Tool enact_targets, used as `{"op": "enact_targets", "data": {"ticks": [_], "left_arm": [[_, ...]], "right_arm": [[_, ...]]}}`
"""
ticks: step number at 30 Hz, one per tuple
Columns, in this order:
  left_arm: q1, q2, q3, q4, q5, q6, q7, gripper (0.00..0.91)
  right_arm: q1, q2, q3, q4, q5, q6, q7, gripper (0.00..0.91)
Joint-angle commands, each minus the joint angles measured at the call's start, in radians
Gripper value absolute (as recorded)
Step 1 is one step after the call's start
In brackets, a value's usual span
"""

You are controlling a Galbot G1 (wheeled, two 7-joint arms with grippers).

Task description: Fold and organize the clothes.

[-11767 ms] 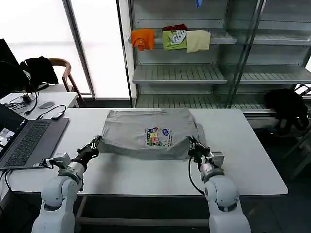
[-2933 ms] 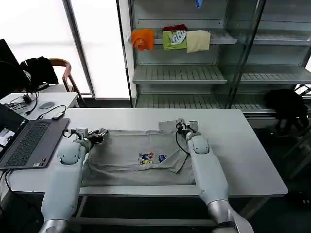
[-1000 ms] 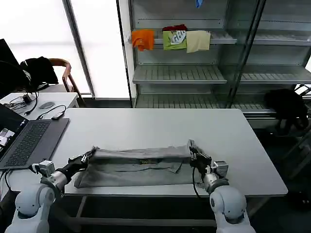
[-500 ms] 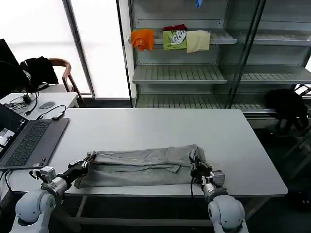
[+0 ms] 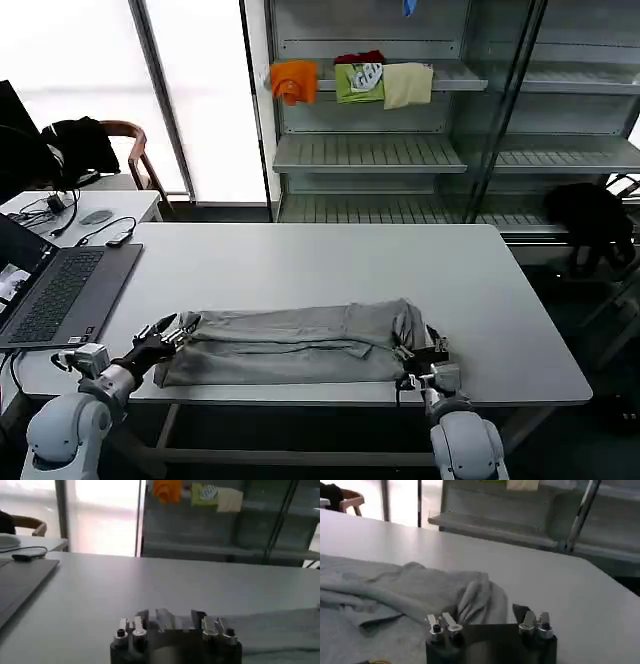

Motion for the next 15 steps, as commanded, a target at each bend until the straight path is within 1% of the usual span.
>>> {"op": "enact_targets", "data": {"ticks": [1,4,6,10,11,13,15], "left_arm": [[0.083,-0.040,-0.011,-0.099,0.022,-0.005,-0.150,0.907],[0.113,-0.060,-0.003,-0.107,0.035,-0.025,-0.188,0.907],[0.123,-0.072,0.005,-0.101,0.035,-0.041,-0.207,0.907],[0.126,-0.093,0.020,-0.091,0.027,-0.060,-0.250,0.907],[0.126,-0.099,0.023,-0.091,0.021,-0.066,-0.257,0.907],[0.126,-0.107,0.026,-0.092,0.017,-0.077,-0.271,0.907],[0.126,-0.114,0.028,-0.093,0.012,-0.086,-0.277,0.907]], "right_arm": [[-0.006,0.004,-0.002,-0.016,-0.072,0.005,0.004,0.907],[-0.006,0.006,-0.002,-0.017,-0.071,0.011,0.005,0.907],[-0.005,0.008,0.002,-0.006,-0.041,0.024,0.006,0.907],[0.008,0.009,0.024,0.077,0.119,0.054,0.013,0.907],[0.014,0.007,0.032,0.111,0.183,0.063,0.012,0.907],[0.023,0.006,0.039,0.168,0.256,0.071,0.011,0.907],[0.033,0.006,0.045,0.214,0.306,0.072,0.011,0.907]]}}
